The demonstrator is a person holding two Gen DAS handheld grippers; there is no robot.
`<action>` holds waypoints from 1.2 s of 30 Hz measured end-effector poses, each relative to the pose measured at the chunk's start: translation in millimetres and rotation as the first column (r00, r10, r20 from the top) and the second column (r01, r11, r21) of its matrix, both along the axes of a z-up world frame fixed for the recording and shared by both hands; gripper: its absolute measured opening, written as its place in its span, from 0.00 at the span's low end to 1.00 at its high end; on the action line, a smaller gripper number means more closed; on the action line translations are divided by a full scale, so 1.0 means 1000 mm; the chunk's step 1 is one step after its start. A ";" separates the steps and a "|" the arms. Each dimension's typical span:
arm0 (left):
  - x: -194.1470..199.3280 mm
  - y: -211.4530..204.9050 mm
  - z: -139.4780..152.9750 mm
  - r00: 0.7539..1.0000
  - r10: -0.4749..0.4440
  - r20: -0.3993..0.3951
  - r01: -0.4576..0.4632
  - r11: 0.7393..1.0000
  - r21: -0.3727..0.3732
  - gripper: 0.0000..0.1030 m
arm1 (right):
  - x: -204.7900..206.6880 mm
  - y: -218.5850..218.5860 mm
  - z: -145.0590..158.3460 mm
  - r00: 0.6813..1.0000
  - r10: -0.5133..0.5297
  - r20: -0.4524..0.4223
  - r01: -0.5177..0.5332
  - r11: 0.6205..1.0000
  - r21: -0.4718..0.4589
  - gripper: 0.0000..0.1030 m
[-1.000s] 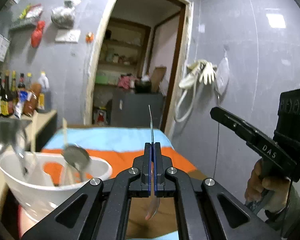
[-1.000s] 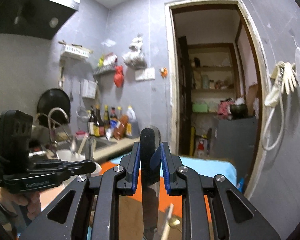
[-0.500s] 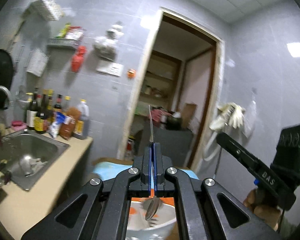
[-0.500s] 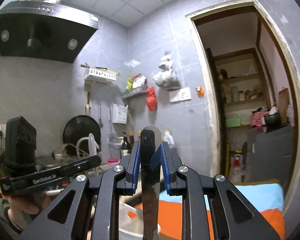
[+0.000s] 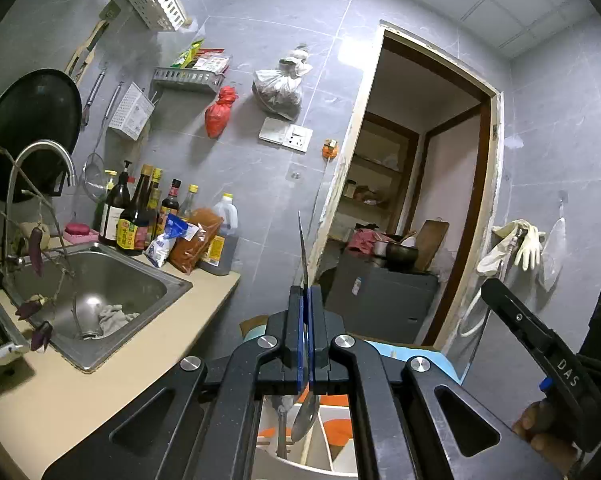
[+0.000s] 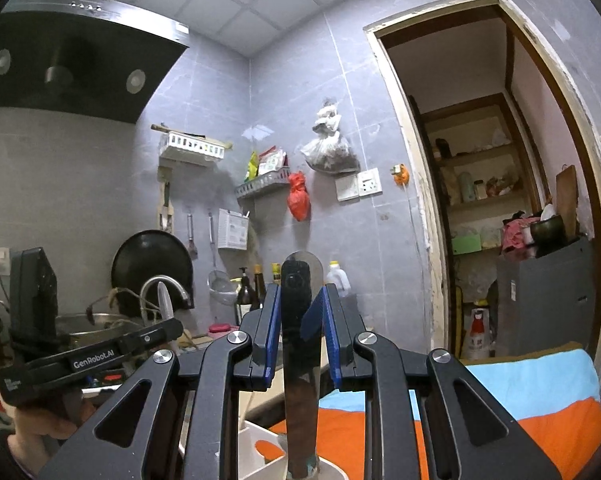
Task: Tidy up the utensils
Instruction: 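Lower the spoon into the caddy and open the left gripper while the right gripper drops the knife in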
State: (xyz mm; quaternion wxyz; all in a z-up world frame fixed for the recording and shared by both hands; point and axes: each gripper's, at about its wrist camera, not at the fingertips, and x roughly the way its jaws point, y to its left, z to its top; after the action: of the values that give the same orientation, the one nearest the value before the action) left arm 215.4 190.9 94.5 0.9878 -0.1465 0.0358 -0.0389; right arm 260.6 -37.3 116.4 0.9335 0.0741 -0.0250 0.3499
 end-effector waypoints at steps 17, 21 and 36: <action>0.004 -0.017 -0.032 0.994 -0.037 -0.105 0.043 0.998 0.055 0.00 | 0.014 -0.003 -0.033 0.994 0.017 -0.108 -0.021 0.999 -0.036 0.17; 0.004 -0.017 -0.035 0.989 -0.053 -0.140 0.061 0.997 0.053 0.00 | 0.014 -0.002 -0.038 0.992 0.022 -0.123 -0.028 0.998 -0.053 0.17; -0.007 -0.017 -0.034 0.973 -0.099 -0.207 0.111 0.993 0.047 0.30 | 0.009 -0.002 -0.043 0.986 0.037 -0.162 -0.050 0.996 -0.073 0.22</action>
State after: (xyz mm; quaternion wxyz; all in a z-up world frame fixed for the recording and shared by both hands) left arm 208.3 173.7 60.1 0.9793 -0.1188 0.1456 -0.0747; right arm 270.1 -39.3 73.2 0.9268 0.0665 0.0656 0.3637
